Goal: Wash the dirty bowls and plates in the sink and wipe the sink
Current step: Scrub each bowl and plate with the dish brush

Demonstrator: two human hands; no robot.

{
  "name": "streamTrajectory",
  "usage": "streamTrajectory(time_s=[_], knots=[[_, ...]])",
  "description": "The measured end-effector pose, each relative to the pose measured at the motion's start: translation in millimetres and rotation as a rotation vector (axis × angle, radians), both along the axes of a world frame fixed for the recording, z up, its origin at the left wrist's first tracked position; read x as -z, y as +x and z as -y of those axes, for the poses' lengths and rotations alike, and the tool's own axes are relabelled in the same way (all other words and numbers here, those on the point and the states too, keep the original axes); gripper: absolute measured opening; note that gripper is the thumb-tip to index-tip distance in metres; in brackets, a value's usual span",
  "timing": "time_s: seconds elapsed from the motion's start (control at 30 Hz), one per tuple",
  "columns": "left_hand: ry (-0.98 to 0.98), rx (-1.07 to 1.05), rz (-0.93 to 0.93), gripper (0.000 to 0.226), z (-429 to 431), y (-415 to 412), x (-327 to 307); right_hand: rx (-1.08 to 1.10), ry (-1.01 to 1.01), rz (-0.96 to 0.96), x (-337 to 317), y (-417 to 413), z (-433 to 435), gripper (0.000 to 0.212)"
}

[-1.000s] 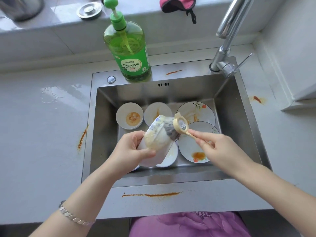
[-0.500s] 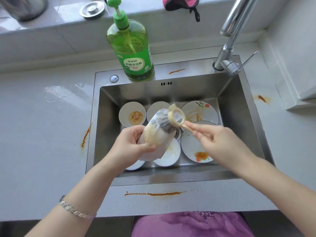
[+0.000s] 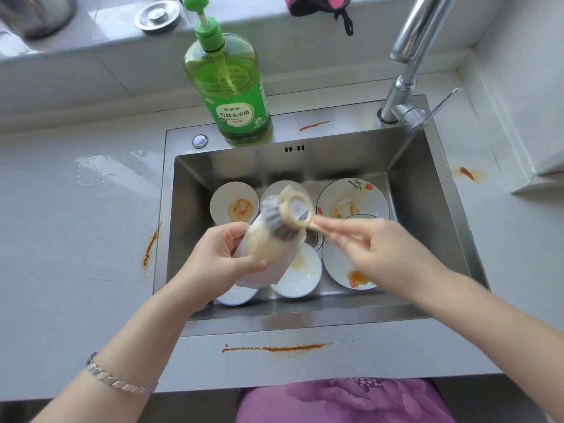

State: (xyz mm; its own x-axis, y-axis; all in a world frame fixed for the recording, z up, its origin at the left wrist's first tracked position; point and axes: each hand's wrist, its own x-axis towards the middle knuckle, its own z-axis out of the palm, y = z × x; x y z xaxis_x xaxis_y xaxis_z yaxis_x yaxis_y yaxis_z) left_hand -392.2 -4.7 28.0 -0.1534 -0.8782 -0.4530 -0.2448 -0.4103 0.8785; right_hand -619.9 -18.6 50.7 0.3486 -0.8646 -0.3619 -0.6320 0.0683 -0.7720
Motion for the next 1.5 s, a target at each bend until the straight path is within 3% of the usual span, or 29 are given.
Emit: streamTrajectory(time_s=[0.13,0.3,0.4,0.57,0.7,0.83,1.17,1.33,1.4,1.5], knots=[[-0.035,0.009,-0.127,0.027,0,5,-10,0.256,0.331,0.126,24,-19,25,0.031],[-0.053,-0.165,-0.355,0.039,0,9,-3,0.351,0.605,0.322,37,-26,17,0.028],[-0.028,-0.197,-0.349,0.047,0,7,2,0.344,0.536,0.331,31,-25,16,0.028],[0.002,-0.116,-0.241,0.043,0,0,3,0.197,0.216,0.219,17,-20,17,0.032],[0.002,-0.047,-0.19,0.034,1,-2,0,0.208,0.232,0.139,22,-22,18,0.032],[-0.028,-0.085,-0.177,0.041,3,2,0,0.137,0.133,0.159,11,-16,17,0.033],[-0.047,-0.082,-0.254,0.049,6,14,3,0.16,0.169,0.23,14,-10,29,0.034],[-0.03,-0.26,-0.468,0.056,8,11,-3,0.175,0.365,0.094,50,-12,17,0.029],[-0.033,-0.412,-0.529,0.048,16,1,-4,0.14,0.406,0.138,54,3,-5,0.03],[-0.05,-0.608,-0.509,0.032,29,-19,-5,0.328,0.378,0.186,62,16,-12,0.032]])
